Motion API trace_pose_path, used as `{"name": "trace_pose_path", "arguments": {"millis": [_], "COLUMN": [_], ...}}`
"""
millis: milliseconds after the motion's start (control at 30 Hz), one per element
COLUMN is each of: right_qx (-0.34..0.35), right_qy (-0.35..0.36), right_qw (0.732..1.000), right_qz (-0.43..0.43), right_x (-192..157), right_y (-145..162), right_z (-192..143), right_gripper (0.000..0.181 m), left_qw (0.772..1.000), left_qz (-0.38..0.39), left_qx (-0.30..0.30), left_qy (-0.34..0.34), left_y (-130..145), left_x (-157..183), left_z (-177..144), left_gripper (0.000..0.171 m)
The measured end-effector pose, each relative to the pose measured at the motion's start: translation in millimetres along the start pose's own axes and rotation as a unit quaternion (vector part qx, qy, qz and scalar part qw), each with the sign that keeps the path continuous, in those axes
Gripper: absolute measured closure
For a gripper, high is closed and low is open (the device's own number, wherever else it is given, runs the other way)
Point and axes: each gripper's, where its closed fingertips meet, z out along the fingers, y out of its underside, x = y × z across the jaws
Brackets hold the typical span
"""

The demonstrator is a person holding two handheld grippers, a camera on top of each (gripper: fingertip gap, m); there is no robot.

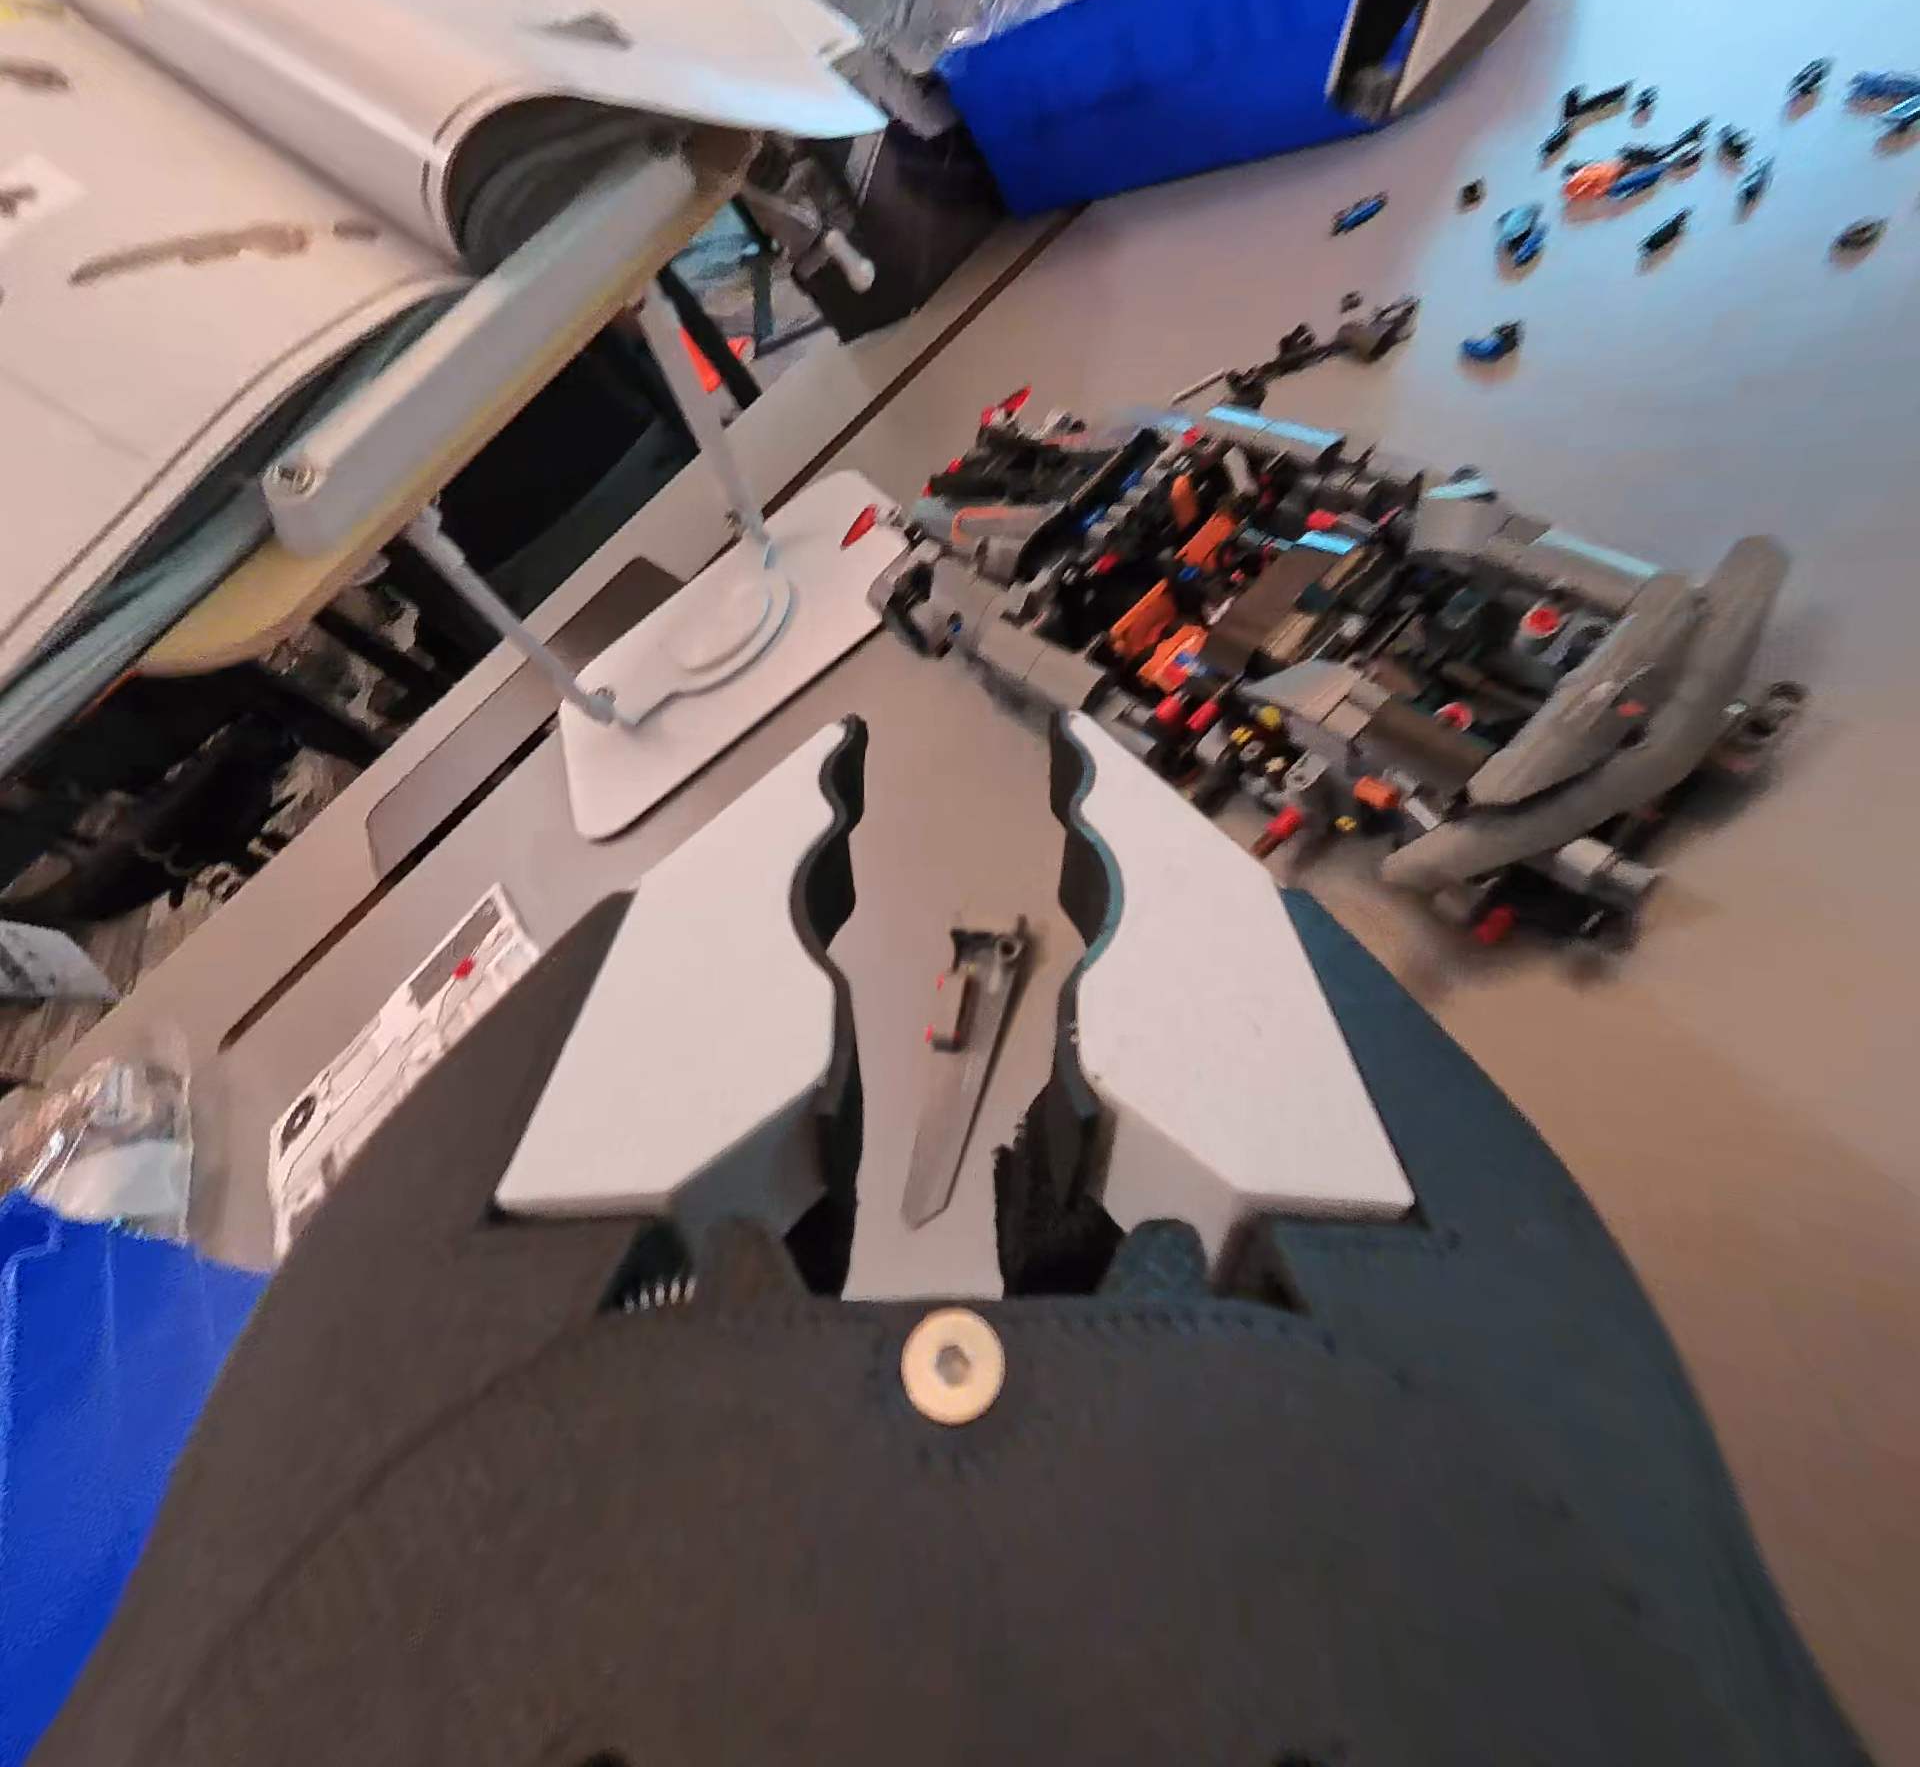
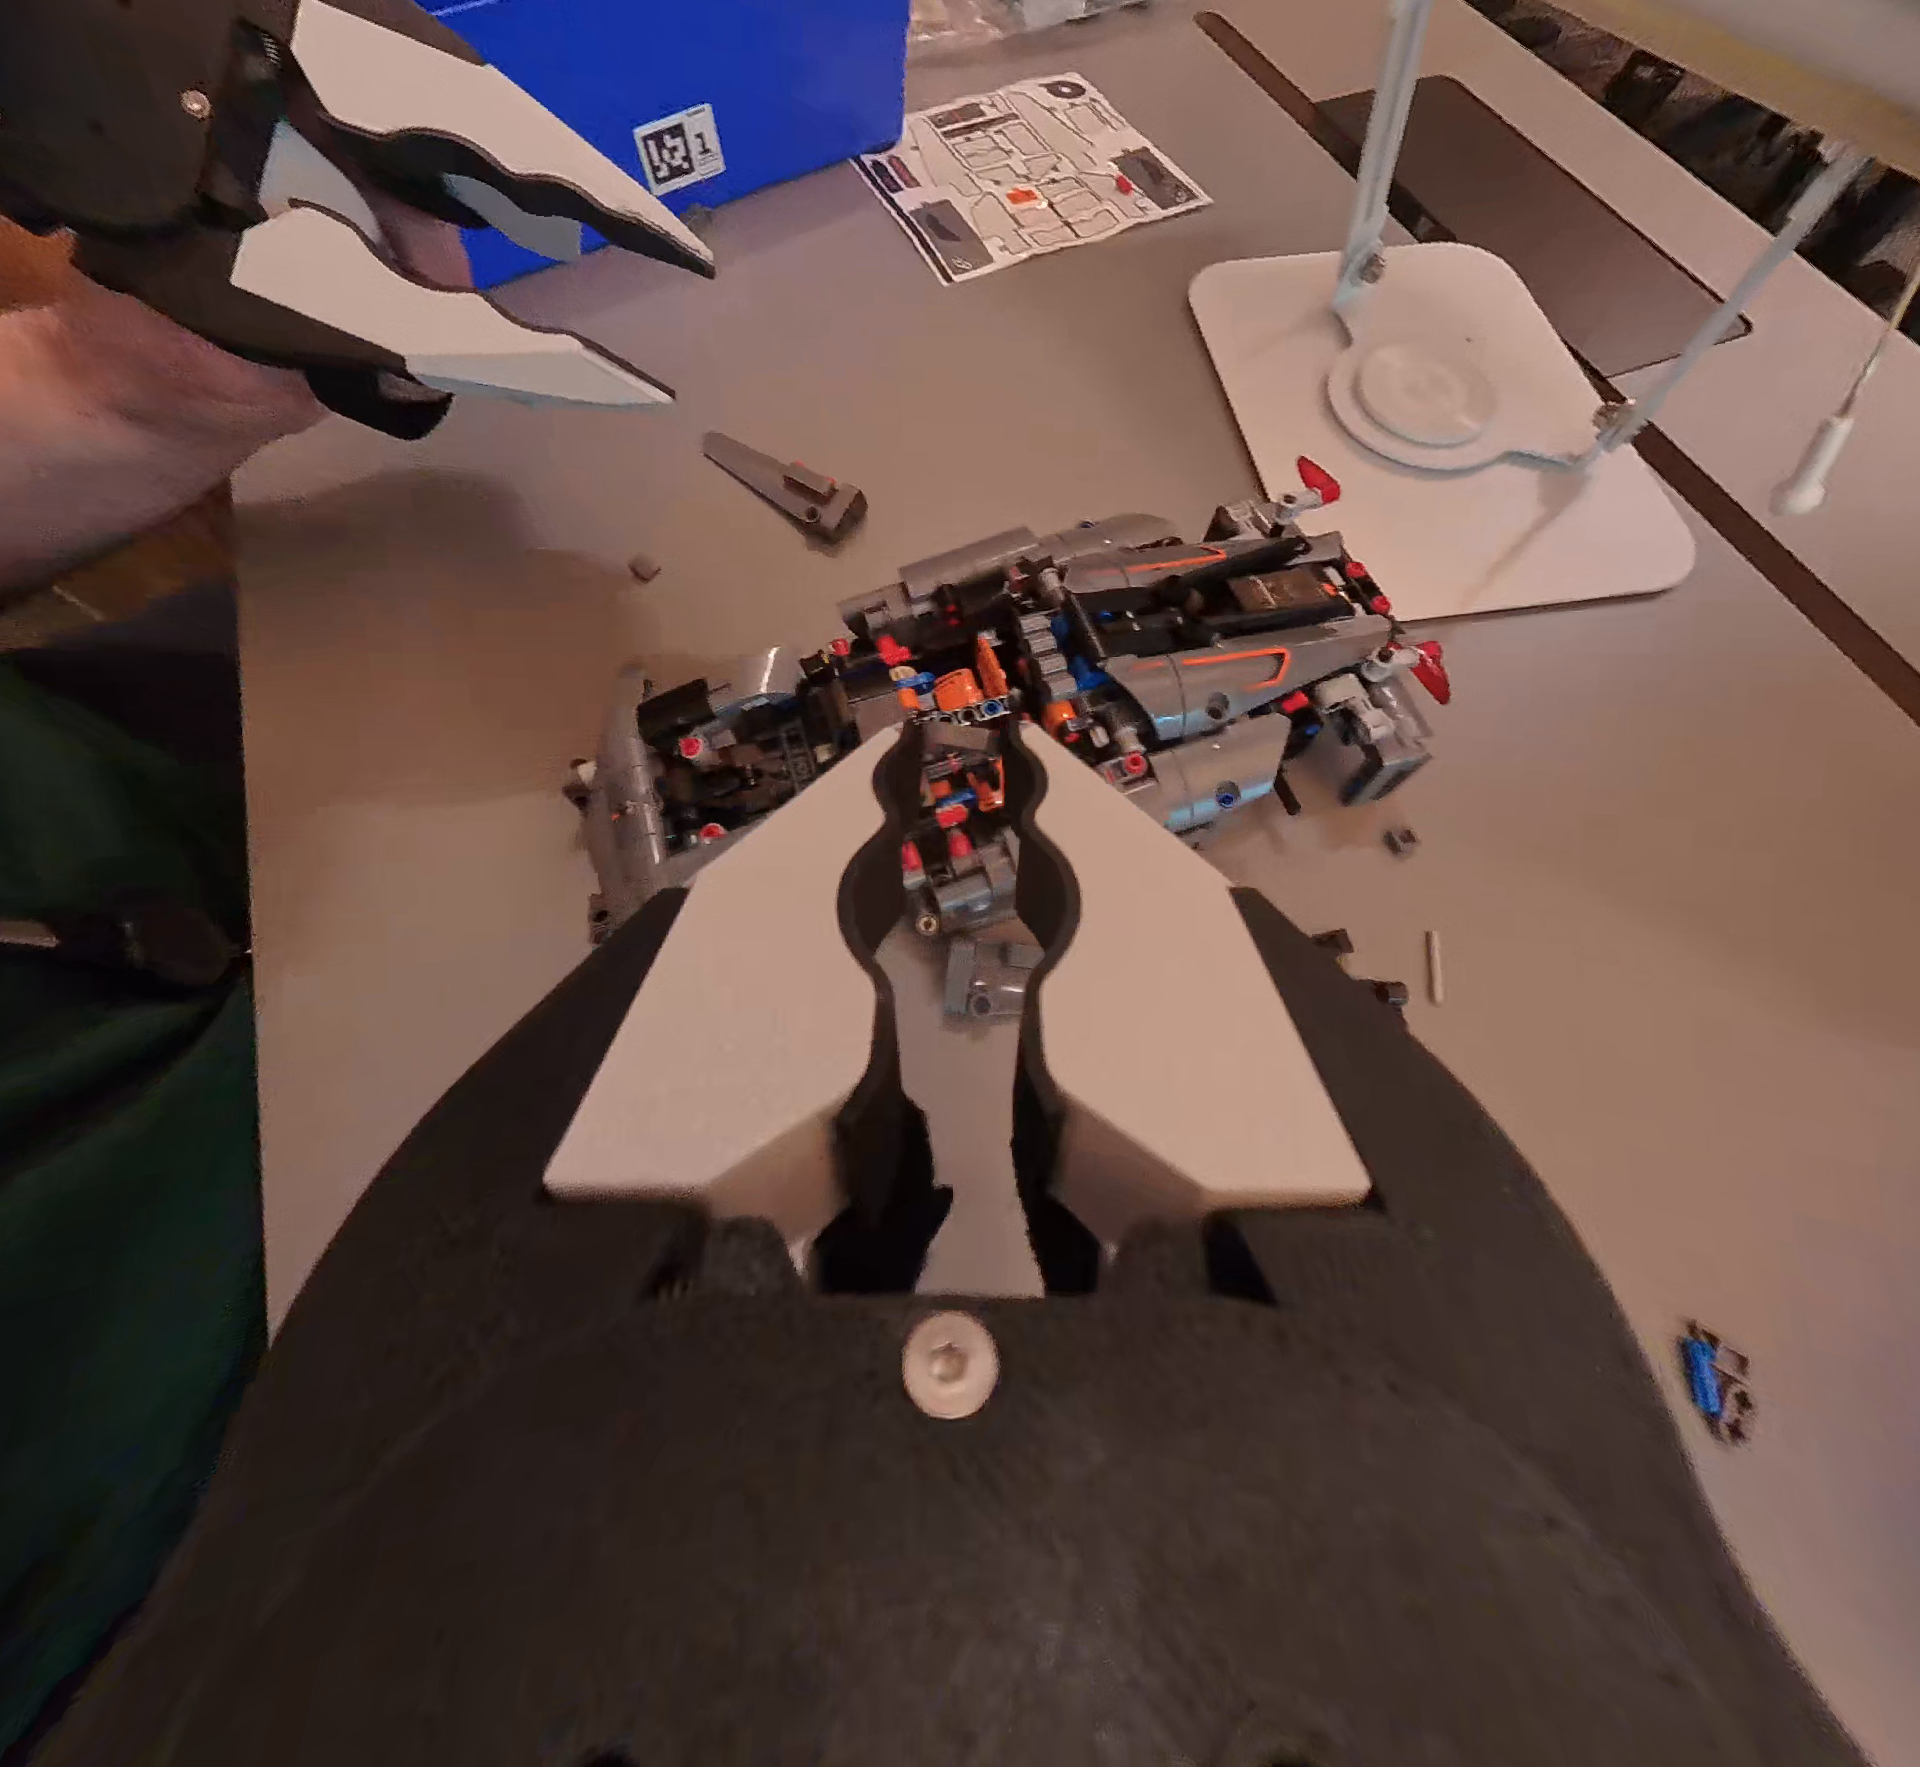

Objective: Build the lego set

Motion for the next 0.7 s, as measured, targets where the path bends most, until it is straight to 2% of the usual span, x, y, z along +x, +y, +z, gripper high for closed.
{"name": "trace_pose_path", "arguments": {"millis": [100,267,433,567,700], "right_qx": [-0.013,-0.042,-0.052,-0.03,0.0], "right_qy": [0.007,0.016,0.021,0.006,-0.025], "right_qw": [1.0,0.998,0.997,0.998,0.999], "right_qz": [0.0,0.032,0.053,0.058,0.047], "right_x": [-4,-4,-6,-13,-25], "right_y": [8,45,70,62,40], "right_z": [-2,-8,-16,-16,-9], "right_gripper": [0.168,0.168,0.168,0.168,0.168], "left_qw": [1.0,1.0,0.999,0.999,0.998], "left_qz": [0.011,0.012,0.002,0.008,0.033], "left_qx": [0.008,-0.02,-0.029,-0.016,0.0], "left_qy": [0.014,0.017,0.024,0.032,0.045], "left_y": [-9,10,14,0,-20], "left_x": [12,13,14,24,37], "left_z": [6,17,15,12,12], "left_gripper": [0.138,0.137,0.133,0.133,0.132]}}
